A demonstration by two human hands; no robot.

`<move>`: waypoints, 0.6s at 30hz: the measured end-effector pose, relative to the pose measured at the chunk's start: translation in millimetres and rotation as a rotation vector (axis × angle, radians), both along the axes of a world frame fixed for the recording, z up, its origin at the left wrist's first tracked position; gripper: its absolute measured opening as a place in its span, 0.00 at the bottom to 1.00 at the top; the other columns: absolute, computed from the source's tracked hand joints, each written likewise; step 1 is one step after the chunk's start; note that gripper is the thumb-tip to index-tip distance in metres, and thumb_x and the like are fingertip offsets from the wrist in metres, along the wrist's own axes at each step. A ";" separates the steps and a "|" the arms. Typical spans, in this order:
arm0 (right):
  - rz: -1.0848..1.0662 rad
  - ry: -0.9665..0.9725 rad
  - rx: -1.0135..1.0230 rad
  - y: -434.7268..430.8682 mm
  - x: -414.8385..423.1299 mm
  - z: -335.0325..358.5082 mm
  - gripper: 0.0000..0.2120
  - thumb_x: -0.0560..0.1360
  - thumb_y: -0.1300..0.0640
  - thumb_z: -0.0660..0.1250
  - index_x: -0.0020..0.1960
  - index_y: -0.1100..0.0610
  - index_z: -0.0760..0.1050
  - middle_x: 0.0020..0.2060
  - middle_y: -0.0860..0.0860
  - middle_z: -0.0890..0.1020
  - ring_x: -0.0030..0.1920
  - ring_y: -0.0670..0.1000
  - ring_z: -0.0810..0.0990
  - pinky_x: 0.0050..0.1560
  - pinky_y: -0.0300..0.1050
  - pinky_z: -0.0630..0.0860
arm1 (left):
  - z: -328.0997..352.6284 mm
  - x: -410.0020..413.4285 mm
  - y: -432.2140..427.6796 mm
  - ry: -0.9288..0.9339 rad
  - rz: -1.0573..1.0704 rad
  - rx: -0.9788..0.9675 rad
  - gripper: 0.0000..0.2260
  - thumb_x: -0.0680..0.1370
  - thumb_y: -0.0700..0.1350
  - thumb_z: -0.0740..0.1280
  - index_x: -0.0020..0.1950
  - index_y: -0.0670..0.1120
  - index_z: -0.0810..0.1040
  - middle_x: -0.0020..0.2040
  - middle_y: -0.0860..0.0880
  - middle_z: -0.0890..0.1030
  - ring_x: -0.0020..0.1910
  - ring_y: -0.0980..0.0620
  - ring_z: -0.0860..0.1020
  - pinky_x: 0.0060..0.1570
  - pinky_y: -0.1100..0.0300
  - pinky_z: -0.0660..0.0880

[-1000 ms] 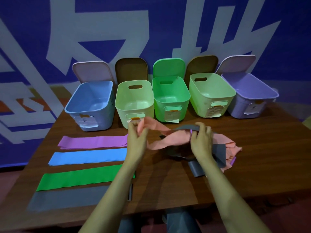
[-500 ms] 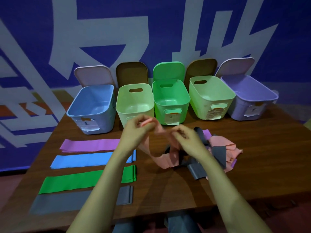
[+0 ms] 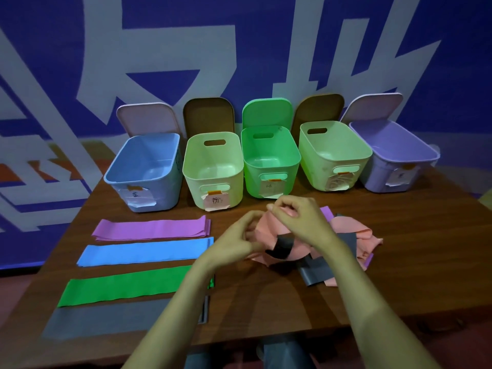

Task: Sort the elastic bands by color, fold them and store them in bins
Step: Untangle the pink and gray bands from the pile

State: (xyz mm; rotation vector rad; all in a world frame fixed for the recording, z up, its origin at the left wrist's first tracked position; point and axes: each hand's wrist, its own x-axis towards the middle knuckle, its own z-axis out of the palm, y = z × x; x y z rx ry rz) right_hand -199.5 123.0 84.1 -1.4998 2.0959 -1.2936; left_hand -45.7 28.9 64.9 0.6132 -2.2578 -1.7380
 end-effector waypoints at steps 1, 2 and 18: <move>-0.020 0.010 -0.004 0.6 -2.7 -0.5 0.11 0.74 0.46 0.66 0.36 0.51 0.76 0.32 0.46 0.78 0.36 0.45 0.74 0.37 0.42 0.70 | 0.3 0.0 -0.2 0.039 0.042 0.040 0.23 0.70 0.37 0.72 0.61 0.53 0.70 0.54 0.48 0.79 0.52 0.50 0.79 0.53 0.56 0.77; -0.039 0.009 -0.015 1.5 -5.6 -0.2 0.12 0.74 0.47 0.66 0.36 0.52 0.76 0.32 0.48 0.78 0.35 0.45 0.73 0.36 0.41 0.68 | 1.7 0.3 -1.2 0.069 0.102 0.045 0.22 0.71 0.40 0.73 0.61 0.54 0.71 0.51 0.46 0.79 0.50 0.50 0.79 0.52 0.56 0.77; 0.190 -0.438 0.030 3.1 22.4 -34.2 0.12 0.72 0.41 0.66 0.55 0.37 0.73 0.51 0.41 0.81 0.54 0.41 0.78 0.56 0.39 0.75 | 30.2 -14.8 -14.0 0.149 0.283 -0.527 0.05 0.74 0.41 0.70 0.47 0.50 0.80 0.42 0.53 0.77 0.42 0.57 0.75 0.43 0.67 0.70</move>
